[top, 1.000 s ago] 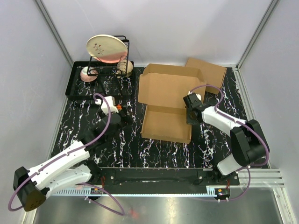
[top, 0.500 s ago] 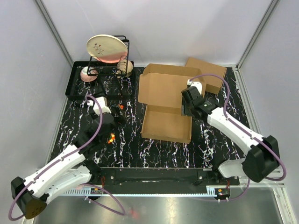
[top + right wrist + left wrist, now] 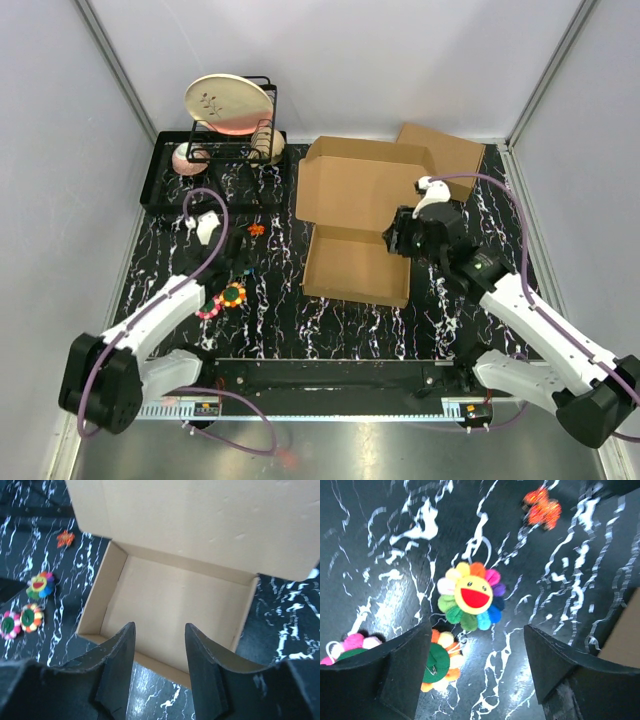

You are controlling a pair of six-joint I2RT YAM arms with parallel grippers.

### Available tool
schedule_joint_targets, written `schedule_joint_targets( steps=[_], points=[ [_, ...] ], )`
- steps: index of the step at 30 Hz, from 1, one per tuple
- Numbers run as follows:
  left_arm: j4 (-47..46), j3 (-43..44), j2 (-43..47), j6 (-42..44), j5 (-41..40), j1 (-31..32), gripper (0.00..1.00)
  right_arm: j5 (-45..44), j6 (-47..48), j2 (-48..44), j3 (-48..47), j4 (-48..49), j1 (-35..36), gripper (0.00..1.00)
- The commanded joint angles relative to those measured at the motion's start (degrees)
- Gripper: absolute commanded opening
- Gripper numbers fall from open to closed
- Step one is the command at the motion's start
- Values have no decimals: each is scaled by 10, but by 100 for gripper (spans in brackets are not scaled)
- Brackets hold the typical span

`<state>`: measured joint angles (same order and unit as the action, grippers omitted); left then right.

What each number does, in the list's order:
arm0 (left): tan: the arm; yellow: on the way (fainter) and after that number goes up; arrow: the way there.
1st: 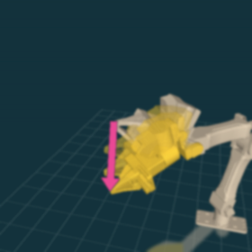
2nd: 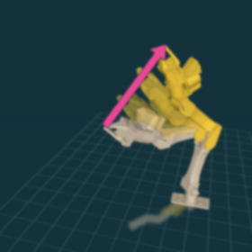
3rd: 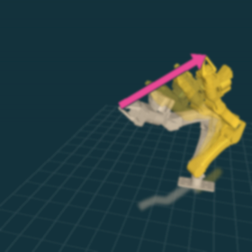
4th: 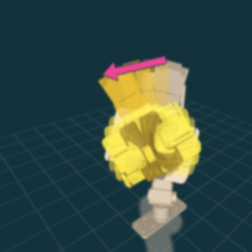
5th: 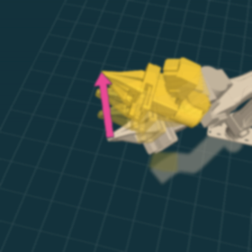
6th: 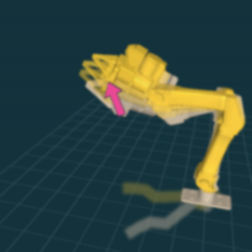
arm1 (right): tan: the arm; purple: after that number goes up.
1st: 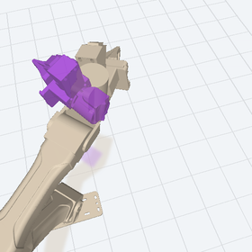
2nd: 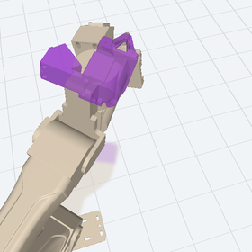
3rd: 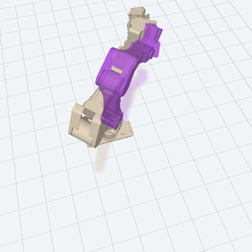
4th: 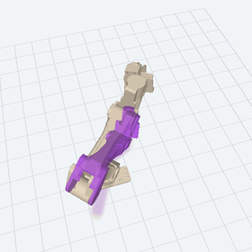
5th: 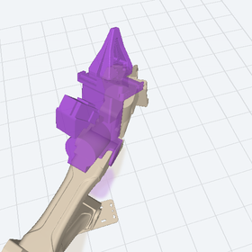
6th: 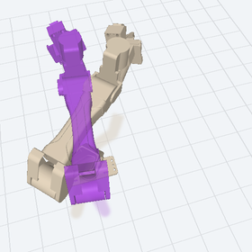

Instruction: Fold the paper box

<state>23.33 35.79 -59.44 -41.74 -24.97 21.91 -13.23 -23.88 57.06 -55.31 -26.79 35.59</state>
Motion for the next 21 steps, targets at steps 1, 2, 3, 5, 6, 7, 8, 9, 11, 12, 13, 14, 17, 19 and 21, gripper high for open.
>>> schedule_joint_targets(
  steps=[1,2,3,5,6,7,8,9,11,12,13,14,17,19,21],
  points=[
    [-41,-18,-60,-70,45,-16,77,65,2,-4,31,51,18,50],
    [-53,-21,-66,-82,46,-19,76,66,4,-11,34,54,18,50],
    [-60,-32,-72,-93,46,-19,76,67,5,-13,40,54,20,50],
    [-84,-45,-70,-127,47,-22,75,68,11,-19,42,53,19,50],
    [-93,-59,-68,-137,48,-24,75,67,12,-20,45,53,20,50],
    [-125,-68,-68,-153,51,-27,75,66,14,-21,46,53,19,50],
    [-140,-75,-69,-160,54,-28,74,66,17,-24,46,53,19,50],
    [-152,-84,-79,-167,55,-28,73,66,17,-24,47,53,20,50],
    [-180,-87,-95,-184,56,-33,72,66,21,-26,48,52,20,50],
    [-191,-92,-107,-192,62,-35,72,66,22,-27,47,50,19,50],
    [-211,-95,-113,-198,63,-36,71,65,22,-28,47,46,20,50],
    [-219,-99,-116,-201,64,-37,68,64,23,-31,46,44,19,50],
    [-232,-102,-134,-203,59,-41,60,62,23,-39,50,39,19,50],
    [-249,-102,-143,-203,62,-43,54,62,23,-43,53,39,19,50],
    [-258,-109,-140,-201,65,-44,41,59,23,-46,55,38,19,50]
  ],
)
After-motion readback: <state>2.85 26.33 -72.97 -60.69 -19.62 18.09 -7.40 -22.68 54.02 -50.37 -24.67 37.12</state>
